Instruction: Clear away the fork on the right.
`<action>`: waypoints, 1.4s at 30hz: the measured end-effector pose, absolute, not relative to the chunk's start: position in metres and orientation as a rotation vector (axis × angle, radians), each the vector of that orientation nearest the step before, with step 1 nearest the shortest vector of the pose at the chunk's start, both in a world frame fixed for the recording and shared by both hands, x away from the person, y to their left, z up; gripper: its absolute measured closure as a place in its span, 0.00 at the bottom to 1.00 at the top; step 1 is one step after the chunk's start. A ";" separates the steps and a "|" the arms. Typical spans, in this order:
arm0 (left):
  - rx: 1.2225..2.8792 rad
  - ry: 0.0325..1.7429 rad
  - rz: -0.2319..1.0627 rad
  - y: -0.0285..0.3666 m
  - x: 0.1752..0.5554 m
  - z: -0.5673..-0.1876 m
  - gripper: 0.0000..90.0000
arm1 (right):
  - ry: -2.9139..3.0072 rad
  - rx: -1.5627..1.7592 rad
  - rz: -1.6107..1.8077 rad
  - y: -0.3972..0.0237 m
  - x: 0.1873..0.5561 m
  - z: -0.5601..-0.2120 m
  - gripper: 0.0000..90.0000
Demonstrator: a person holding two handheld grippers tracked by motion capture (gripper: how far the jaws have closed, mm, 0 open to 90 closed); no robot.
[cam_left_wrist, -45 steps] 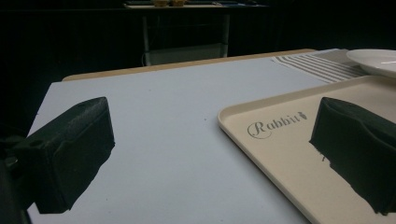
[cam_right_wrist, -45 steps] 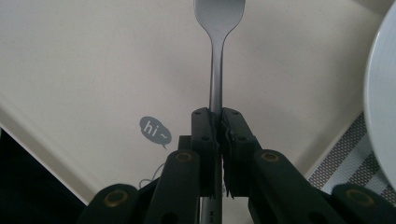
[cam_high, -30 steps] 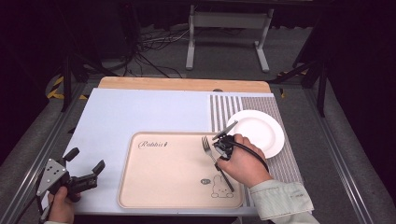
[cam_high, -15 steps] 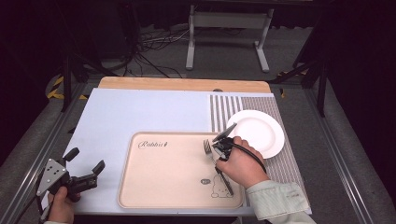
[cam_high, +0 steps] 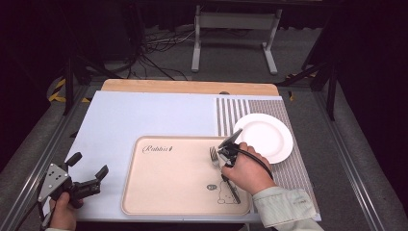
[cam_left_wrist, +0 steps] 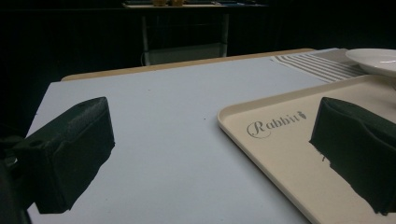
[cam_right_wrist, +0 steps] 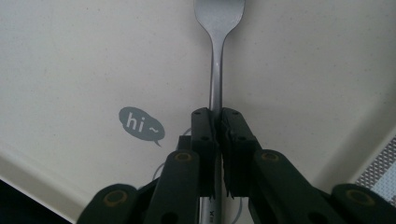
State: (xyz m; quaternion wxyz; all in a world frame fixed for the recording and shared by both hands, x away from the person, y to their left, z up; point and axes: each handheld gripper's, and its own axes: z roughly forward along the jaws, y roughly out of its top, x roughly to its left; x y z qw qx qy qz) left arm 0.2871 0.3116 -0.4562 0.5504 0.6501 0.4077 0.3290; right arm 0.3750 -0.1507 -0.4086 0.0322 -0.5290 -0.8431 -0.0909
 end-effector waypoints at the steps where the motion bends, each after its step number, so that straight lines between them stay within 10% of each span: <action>1: 1.538 0.965 0.779 0.312 0.287 -0.456 0.00 | -2.593 -1.627 -0.282 -0.151 0.375 -0.409 0.95; 18: 1.537 0.966 0.777 0.312 0.287 -0.456 0.00 | -2.579 -1.631 -0.327 -0.153 0.375 -0.408 0.87; 34: 1.534 0.965 0.775 0.311 0.287 -0.456 0.00 | -2.913 -1.254 -0.733 -0.156 0.371 -0.402 0.36; 42: 1.535 0.964 0.773 0.311 0.287 -0.456 0.00 | -3.085 -0.915 -0.884 -0.157 0.368 -0.403 0.74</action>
